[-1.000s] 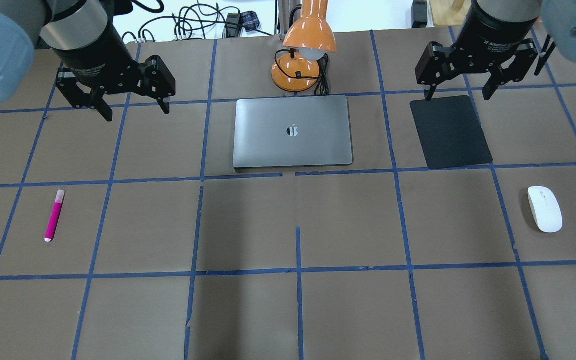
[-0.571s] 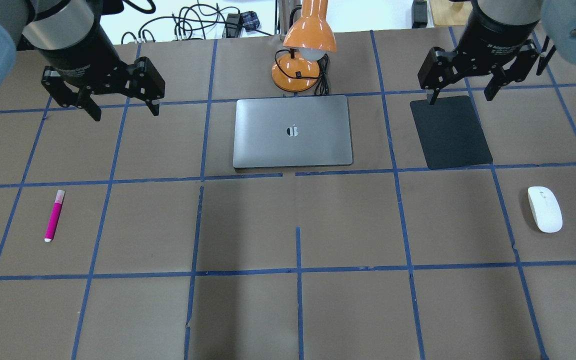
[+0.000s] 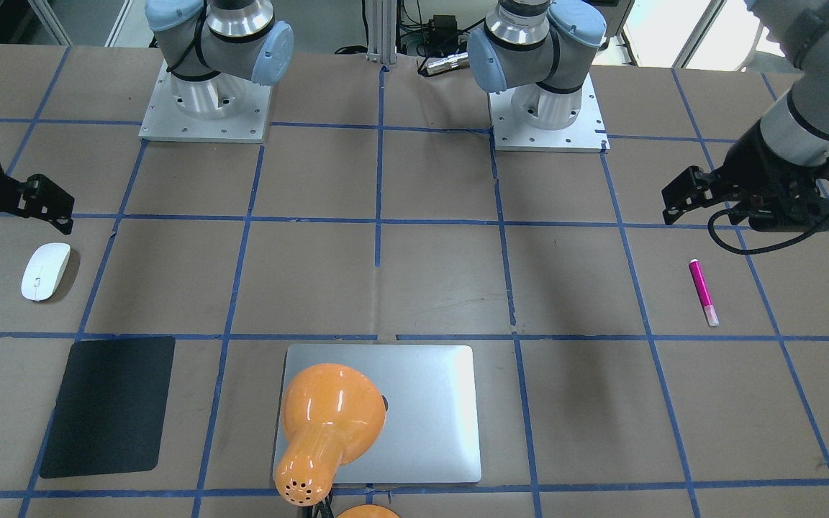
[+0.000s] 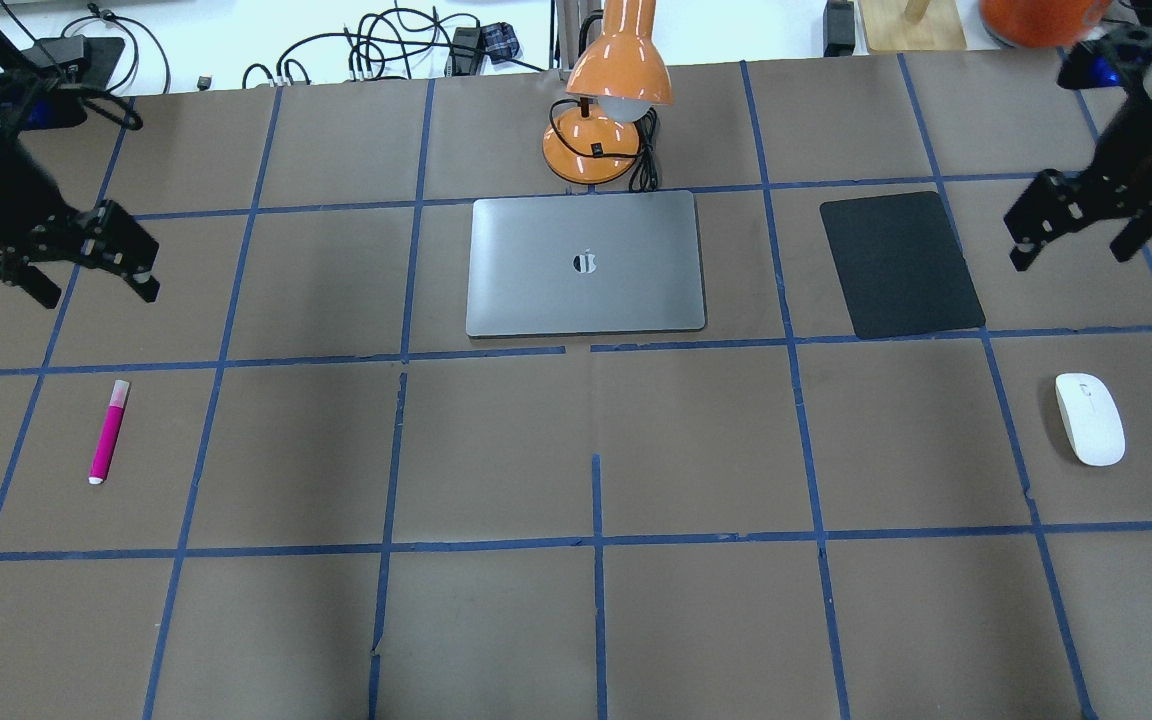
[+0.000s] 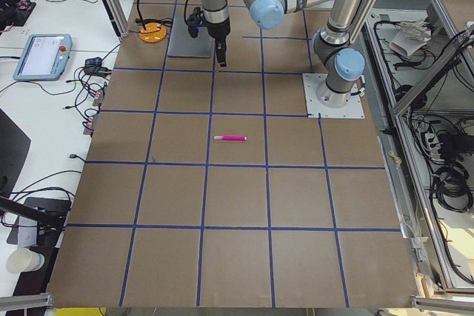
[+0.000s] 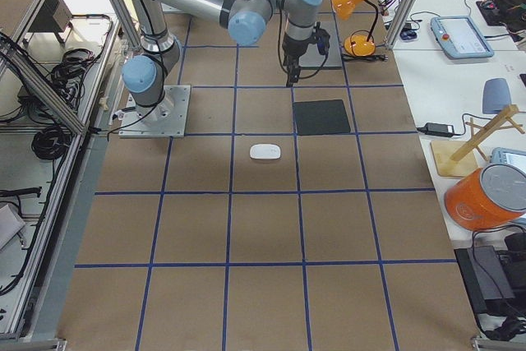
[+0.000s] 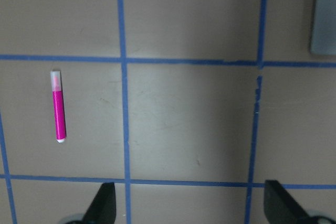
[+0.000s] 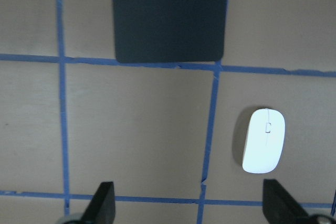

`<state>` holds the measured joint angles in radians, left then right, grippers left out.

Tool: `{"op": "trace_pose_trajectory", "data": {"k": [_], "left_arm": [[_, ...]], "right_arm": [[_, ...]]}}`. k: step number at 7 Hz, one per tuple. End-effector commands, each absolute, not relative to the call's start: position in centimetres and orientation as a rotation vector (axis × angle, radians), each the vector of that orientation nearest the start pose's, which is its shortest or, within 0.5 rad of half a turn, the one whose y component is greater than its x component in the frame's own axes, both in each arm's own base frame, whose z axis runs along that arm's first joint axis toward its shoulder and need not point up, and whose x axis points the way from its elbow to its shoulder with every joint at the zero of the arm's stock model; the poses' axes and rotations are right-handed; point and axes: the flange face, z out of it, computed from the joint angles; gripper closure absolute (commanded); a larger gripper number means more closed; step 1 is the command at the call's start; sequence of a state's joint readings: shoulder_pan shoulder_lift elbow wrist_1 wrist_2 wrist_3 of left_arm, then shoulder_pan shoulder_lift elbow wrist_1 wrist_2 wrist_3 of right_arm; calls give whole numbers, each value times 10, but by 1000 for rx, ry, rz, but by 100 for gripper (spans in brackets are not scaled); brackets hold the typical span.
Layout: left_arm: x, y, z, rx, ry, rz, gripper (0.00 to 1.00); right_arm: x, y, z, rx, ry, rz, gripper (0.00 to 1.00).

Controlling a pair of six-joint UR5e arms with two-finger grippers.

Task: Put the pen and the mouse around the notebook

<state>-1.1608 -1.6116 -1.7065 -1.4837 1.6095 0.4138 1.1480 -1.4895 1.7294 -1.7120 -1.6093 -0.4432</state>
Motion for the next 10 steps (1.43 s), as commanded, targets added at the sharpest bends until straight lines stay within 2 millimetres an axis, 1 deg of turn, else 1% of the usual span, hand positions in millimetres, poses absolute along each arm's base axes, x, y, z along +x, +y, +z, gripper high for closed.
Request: {"op": "trace_pose_trajectory", "data": {"k": [1,2,3,4,5,6,7,8,9,10], "left_arm": [[158,-480,300,164,3104,27,0],[190,-469,246,180,3072,-46,0],[206,-469,216,242,3057,-57,0],[217,-466,184,228,3095,10,0],[227,-465,172,187,3112,35,0],[231,-464,163,169,3125,54,1],[232,-464,160,123,3130,56,42],[231,-464,162,116,3127,47,77],[231,-464,167,115,3122,38,99],[231,-464,167,113,3121,36,100]], "right_arm": [[-177,-473,277,109,3116,160,0],[-194,-460,234,102,3099,167,0],[-205,-456,210,113,3096,178,0],[-207,-457,198,116,3084,210,0],[-207,-457,196,114,3085,212,0],[-208,-459,191,78,3078,225,0],[-207,-457,178,71,3058,258,0],[-211,-462,171,69,3067,246,0],[-214,-465,172,65,3097,223,20],[-213,-466,170,65,3091,220,53]]}}
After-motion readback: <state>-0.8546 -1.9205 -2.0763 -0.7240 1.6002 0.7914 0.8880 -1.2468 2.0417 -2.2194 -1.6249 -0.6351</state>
